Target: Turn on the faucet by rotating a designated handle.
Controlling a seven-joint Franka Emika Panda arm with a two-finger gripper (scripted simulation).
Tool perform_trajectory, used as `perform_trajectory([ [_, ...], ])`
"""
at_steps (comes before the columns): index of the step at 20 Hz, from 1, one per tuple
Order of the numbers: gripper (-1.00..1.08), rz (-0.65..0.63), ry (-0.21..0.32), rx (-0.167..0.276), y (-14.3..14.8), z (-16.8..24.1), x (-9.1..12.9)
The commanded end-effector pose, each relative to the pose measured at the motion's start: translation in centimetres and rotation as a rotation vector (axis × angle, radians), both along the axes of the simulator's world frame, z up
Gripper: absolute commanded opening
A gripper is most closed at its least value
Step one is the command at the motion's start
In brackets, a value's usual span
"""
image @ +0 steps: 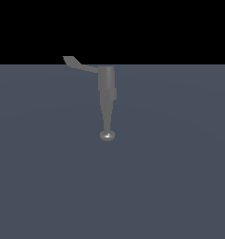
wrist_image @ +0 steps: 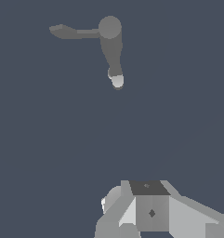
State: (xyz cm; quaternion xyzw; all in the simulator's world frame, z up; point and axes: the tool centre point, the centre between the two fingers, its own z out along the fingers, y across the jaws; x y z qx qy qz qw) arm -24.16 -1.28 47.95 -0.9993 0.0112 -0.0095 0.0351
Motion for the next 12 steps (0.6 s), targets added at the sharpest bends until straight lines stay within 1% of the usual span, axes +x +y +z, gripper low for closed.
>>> perform_trajectory([
  [1,-1.0,-0.008,0.001,0.003,0.0,0.0,0.2],
  [7,-1.0,-0.057,0.008,0.018,0.3,-0.2,1.5],
  [12,-1.0,-0.127,0.019,0.037,0.7,-0.5,3.2],
])
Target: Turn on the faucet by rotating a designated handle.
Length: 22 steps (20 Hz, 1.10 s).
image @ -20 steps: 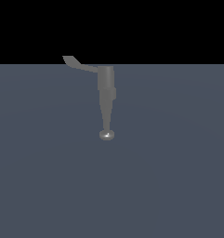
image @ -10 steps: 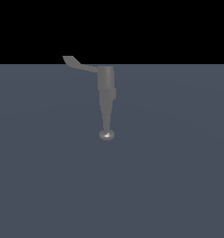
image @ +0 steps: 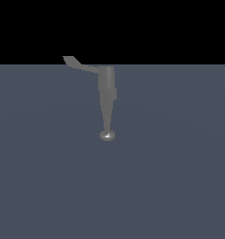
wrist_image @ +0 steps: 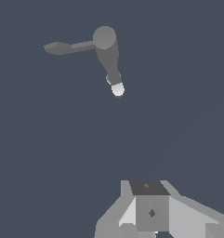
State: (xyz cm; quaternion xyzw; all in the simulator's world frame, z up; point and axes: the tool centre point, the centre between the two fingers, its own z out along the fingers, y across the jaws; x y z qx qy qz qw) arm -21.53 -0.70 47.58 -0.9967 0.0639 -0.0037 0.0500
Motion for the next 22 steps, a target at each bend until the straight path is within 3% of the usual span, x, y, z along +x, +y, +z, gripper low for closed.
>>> perform_trajectory([
  [1,-1.0,-0.04,0.007,0.01,0.2,-0.2,1.0],
  [12,-1.0,-0.276,0.055,0.049,1.9,-2.0,6.6],
  [22,-1.0,-0.505,0.1,0.055,3.8,-4.5,11.7],
])
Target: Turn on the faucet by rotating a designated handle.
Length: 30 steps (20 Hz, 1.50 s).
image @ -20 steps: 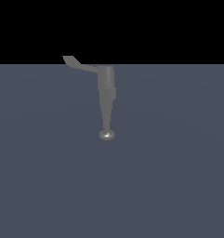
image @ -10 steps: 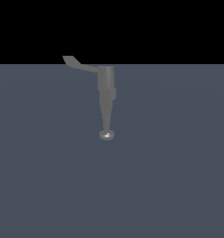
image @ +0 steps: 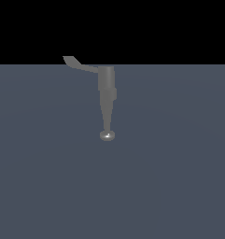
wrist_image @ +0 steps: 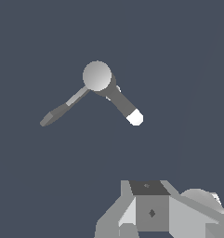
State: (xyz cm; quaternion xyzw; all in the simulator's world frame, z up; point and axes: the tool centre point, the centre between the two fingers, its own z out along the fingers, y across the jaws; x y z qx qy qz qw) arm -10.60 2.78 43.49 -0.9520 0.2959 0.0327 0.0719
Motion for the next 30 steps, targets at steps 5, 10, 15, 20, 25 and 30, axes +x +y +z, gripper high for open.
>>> perform_trajectory([
  [5,-1.0,-0.151,0.031,-0.008,1.5,-2.0,3.2],
  [10,-1.0,-0.267,0.052,-0.022,2.7,-3.7,5.5],
  [15,-1.0,-0.382,0.067,-0.042,4.0,-5.5,7.7],
  [20,-1.0,-0.497,0.075,-0.067,5.4,-7.5,9.8],
  [25,-1.0,-0.61,0.075,-0.096,6.9,-9.5,11.7],
  [30,-1.0,-0.709,0.068,-0.122,8.2,-11.3,13.3],
])
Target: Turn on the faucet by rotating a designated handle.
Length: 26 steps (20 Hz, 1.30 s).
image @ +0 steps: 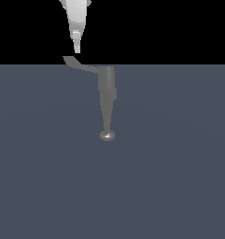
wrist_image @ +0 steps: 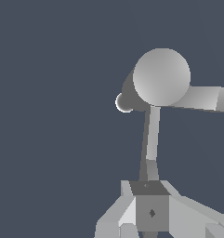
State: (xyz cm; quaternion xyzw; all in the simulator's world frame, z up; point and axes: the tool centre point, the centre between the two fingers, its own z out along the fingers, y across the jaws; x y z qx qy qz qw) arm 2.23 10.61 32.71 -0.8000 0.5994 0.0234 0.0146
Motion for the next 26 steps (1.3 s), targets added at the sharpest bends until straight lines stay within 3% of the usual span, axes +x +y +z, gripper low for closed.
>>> perform_trajectory([
  [1,-1.0,-0.045,-0.003,-0.015,0.6,-0.8,0.7],
  [18,-1.0,-0.151,-0.016,-0.053,2.3,-2.8,2.4],
  [26,-1.0,-0.15,-0.016,-0.053,2.0,-2.8,0.6],
])
